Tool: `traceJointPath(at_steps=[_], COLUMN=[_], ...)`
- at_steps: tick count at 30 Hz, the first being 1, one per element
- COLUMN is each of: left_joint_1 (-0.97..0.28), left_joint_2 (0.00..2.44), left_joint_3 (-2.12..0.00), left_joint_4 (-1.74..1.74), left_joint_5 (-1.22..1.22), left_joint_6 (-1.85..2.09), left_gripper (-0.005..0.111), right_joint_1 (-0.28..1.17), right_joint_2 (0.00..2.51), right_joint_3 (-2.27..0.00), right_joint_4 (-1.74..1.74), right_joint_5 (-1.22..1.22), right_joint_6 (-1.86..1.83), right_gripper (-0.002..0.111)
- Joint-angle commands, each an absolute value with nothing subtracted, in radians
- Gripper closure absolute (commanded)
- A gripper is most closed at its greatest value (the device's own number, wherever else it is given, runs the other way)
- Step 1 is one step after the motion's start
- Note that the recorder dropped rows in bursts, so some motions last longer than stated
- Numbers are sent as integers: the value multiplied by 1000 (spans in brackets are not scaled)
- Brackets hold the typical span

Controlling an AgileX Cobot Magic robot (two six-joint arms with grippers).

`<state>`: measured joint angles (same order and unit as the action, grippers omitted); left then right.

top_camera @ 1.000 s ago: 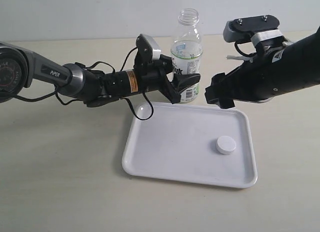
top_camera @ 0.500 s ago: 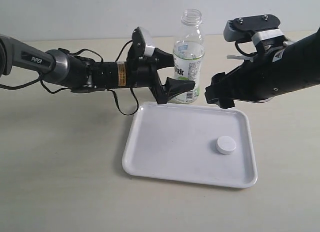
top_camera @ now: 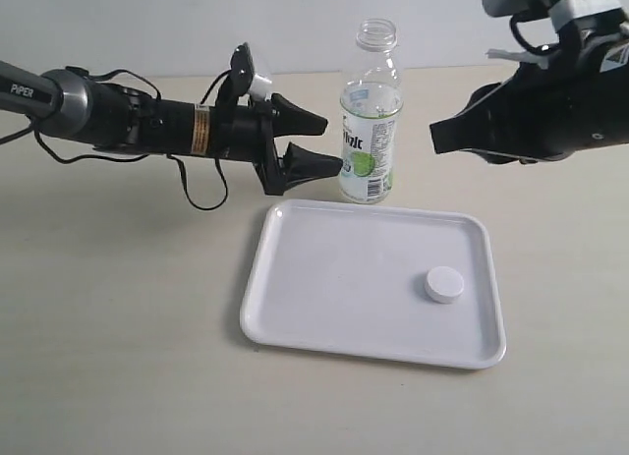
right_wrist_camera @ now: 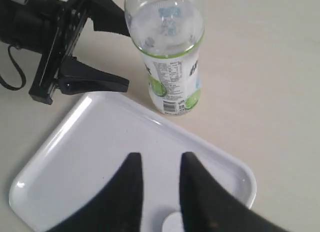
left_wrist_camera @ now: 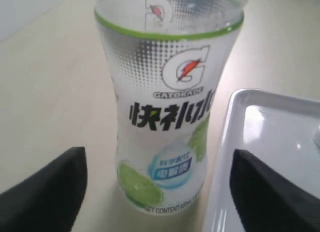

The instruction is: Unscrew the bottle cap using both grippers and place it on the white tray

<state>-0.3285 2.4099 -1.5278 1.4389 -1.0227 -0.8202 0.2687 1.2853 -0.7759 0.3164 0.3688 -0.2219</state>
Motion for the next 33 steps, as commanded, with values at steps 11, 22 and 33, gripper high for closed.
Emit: traceJointPath(at_steps=[11, 22, 33], left_joint_1=[-310, -310, -310], left_joint_2=[2314, 2167, 1967], left_joint_3=[-1522, -1454, -1241], left_joint_4=[1518, 1533, 1267], left_joint_5=[-1005, -704, -555], left_joint_6=[-1053, -1309, -1166], left_gripper=[107, 107, 107], right_joint_1=[268, 268, 268], right_joint_2=[1120, 1120, 1120], right_joint_3=[-775, -775, -775], right_joint_4=[454, 471, 471], right_joint_5=[570, 573, 573], right_joint_6=[-233, -233, -233], right_gripper=[108, 108, 108])
